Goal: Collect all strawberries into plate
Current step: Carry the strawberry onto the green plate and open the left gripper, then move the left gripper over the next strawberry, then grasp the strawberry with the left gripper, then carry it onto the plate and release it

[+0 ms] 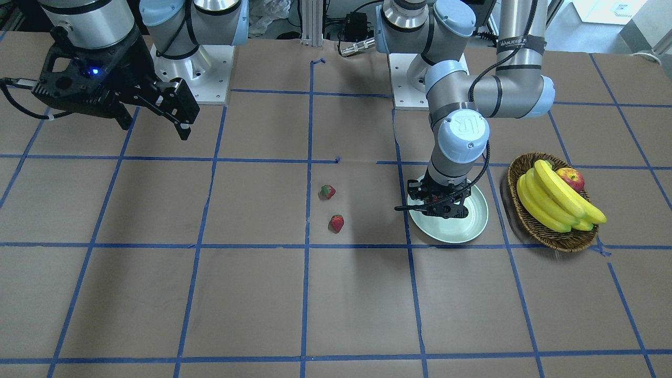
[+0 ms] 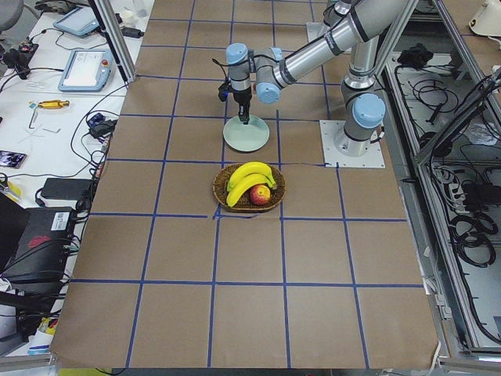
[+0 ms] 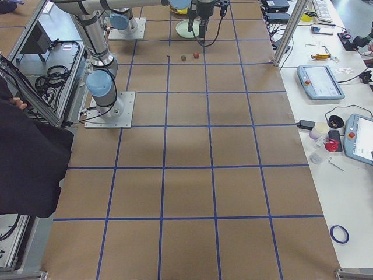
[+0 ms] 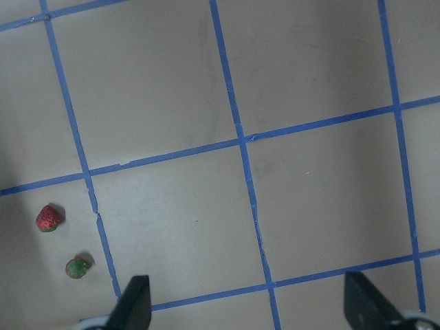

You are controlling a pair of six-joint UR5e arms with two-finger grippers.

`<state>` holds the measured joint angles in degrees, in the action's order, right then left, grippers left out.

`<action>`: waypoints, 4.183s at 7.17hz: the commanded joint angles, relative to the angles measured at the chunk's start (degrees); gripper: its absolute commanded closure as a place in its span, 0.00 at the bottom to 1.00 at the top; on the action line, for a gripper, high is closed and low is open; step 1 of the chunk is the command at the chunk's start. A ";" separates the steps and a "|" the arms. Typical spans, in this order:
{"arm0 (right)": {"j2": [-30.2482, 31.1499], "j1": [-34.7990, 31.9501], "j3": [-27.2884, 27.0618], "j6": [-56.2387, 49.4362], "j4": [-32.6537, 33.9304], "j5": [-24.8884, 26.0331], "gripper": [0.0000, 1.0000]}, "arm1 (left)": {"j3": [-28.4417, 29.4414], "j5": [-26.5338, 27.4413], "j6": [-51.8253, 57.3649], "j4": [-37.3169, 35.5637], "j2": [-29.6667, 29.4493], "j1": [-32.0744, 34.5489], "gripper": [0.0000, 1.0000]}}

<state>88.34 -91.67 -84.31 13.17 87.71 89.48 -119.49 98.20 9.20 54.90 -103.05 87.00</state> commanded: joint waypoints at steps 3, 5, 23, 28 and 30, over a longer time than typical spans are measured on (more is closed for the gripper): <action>-0.01 -0.09 -0.06 0.01 0.01 0.00 0.00 | -0.67 -0.11 -0.83 -1.27 0.39 1.41 0.03; -0.01 -0.09 -0.06 0.01 -0.08 0.00 0.00 | 5.11 -0.55 -9.69 -0.76 -0.57 6.84 0.03; -0.01 -0.18 -0.06 0.01 -0.43 0.00 0.00 | 11.48 -6.36 -16.98 3.52 -5.78 13.75 0.82; -0.01 -0.18 -0.06 0.01 -0.52 0.00 0.00 | 0.40 -0.66 6.14 2.32 0.05 -1.11 0.82; -0.01 -0.18 -0.06 0.01 -0.61 0.00 0.00 | 0.39 -0.46 7.68 2.32 -1.18 -3.15 0.49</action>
<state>88.33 -91.85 -84.38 13.18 87.13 89.47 -118.99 97.56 15.74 57.26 -103.52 84.85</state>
